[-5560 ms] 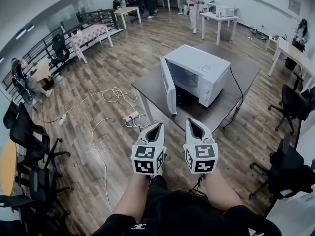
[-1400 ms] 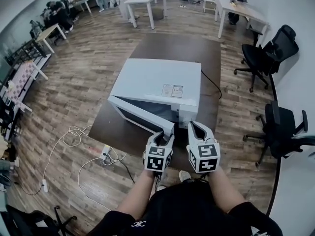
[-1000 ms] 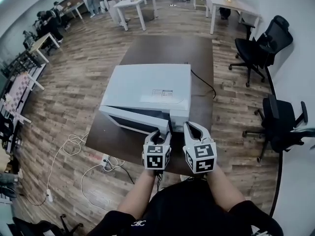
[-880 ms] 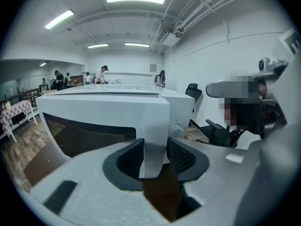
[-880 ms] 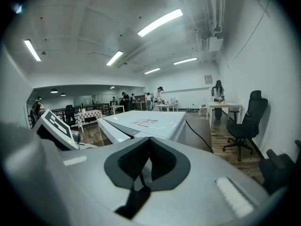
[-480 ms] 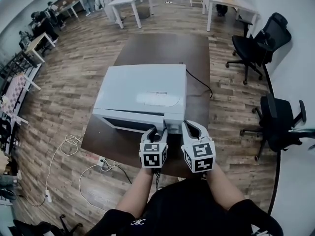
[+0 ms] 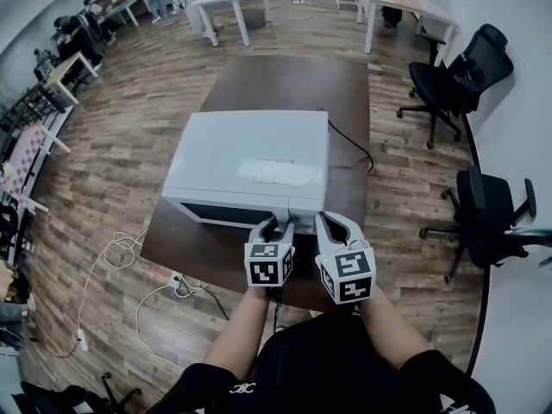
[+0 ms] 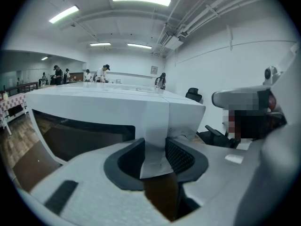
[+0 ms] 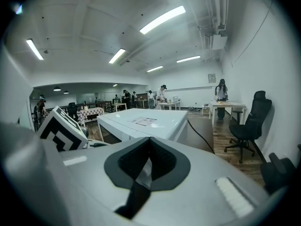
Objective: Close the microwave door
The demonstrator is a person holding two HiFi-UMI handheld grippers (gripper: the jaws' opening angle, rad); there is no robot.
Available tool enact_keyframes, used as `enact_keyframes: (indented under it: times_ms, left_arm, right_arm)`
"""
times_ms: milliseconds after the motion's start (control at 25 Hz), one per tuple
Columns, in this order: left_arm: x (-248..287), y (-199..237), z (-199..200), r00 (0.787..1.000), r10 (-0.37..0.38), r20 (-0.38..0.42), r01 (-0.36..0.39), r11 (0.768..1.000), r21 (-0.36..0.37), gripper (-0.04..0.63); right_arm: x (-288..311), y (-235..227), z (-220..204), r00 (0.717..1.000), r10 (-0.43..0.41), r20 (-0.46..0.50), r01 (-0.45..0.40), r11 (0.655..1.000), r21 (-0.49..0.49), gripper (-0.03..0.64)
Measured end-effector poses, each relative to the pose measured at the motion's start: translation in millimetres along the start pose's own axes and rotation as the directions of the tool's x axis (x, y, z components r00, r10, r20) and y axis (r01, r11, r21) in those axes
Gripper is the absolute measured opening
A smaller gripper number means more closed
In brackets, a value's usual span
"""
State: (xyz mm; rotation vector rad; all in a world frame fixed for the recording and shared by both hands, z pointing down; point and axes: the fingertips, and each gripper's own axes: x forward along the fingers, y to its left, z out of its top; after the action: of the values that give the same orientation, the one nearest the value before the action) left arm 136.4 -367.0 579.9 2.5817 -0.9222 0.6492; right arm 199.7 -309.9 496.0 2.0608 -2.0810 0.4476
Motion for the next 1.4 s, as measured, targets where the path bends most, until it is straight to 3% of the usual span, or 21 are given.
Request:
enact_keyframes:
  times_ms: [200, 320, 520, 680, 1080, 1400]
  left_arm:
    - [-4.6, 0.0, -0.4, 1.0, -0.017, 0.001, 0.017, 1.0, -0.024, 0.149]
    - [-14.1, -2.5, 6.4, 0.999, -0.012, 0.035, 0.012, 1.0, 0.009, 0.148]
    - [-42.1, -1.1, 29.8, 0.993, 0.012, 0.118, -0.016, 0.999, 0.036, 0.109]
    - [-70.4, 14.0, 46.3, 0.984, 0.074, 0.164, -0.082, 0.996, 0.043, 0.062]
    - [-149.1, 62.3, 52.9, 0.943, 0.222, 0.249, -0.214, 0.975, -0.057, 0.011]
    - [-216.1, 109.7, 31.9, 0.89, 0.368, 0.268, -0.34, 0.929, -0.145, 0.011]
  right_arm:
    - [-1.6, 6.1, -1.2, 1.0, 0.005, 0.0, -0.005, 1.0, -0.004, 0.009]
    - [-1.8, 11.6, -1.1, 1.0, 0.018, 0.003, -0.018, 1.0, -0.012, 0.009]
    - [-1.5, 29.6, 4.2, 0.999, 0.044, 0.016, -0.044, 0.999, -0.018, 0.009]
    - [0.3, 53.9, 19.3, 0.995, 0.084, 0.05, -0.082, 0.996, -0.034, 0.009]
    - [2.1, 125.5, 44.0, 0.963, 0.24, 0.126, -0.236, 0.971, -0.046, 0.009]
    - [5.6, 193.9, 47.7, 0.922, 0.362, 0.138, -0.354, 0.932, -0.077, 0.006]
